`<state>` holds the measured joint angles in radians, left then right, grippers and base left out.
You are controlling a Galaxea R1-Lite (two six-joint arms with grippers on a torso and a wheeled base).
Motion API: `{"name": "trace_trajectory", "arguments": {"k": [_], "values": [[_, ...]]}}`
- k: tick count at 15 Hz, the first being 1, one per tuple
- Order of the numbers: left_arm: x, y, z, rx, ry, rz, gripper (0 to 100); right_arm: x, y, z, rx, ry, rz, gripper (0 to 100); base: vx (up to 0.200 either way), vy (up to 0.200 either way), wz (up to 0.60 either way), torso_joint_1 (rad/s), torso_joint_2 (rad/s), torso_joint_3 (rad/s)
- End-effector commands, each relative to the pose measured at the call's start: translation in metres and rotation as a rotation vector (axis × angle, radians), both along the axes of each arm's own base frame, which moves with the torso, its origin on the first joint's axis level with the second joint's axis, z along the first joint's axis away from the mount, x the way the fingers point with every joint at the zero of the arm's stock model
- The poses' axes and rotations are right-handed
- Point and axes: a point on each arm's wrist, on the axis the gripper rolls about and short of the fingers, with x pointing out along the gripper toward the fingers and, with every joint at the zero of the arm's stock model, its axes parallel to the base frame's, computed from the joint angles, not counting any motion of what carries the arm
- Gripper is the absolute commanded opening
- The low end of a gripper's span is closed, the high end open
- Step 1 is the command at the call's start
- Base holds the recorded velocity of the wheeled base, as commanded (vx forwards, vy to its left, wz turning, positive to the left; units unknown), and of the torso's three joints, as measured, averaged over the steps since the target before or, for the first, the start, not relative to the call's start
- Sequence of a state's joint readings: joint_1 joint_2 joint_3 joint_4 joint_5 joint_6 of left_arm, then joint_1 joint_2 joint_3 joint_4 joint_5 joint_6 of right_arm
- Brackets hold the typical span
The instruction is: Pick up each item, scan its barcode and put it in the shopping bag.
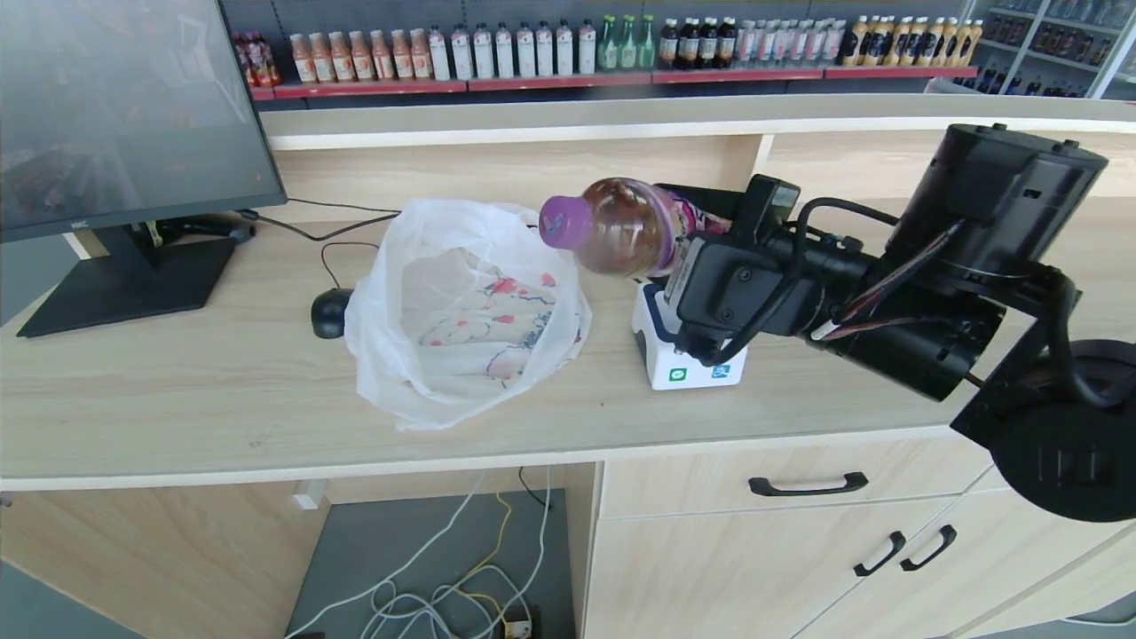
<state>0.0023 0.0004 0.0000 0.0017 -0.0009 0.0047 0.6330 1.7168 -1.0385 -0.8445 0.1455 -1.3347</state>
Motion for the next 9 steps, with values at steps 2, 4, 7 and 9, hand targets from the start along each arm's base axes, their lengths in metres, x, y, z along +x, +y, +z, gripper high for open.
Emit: {"name": "trace_trajectory", "arguments": {"k": [2, 4, 7, 9], "values": [[0.000, 0.000, 0.000, 0.001, -0.001, 0.000, 100, 0.005, 0.006, -0.029, -0.107, 0.018, 0.075, 0, 0.000, 0.000, 0.00, 0.000, 0.00, 0.000], [0.000, 0.000, 0.000, 0.000, -0.001, 0.000, 100, 0.006, 0.009, -0.033, -0.146, -0.007, 0.133, 0, 0.000, 0.000, 0.00, 0.000, 0.00, 0.000], [0.000, 0.000, 0.000, 0.000, -0.001, 0.000, 100, 0.017, 0.009, -0.044, -0.167, 0.008, 0.168, 0, 0.000, 0.000, 0.00, 0.000, 0.00, 0.000], [0.000, 0.000, 0.000, 0.000, -0.001, 0.002, 100, 0.025, 0.009, -0.048, -0.182, 0.003, 0.175, 0, 0.000, 0.000, 0.00, 0.000, 0.00, 0.000]]}}
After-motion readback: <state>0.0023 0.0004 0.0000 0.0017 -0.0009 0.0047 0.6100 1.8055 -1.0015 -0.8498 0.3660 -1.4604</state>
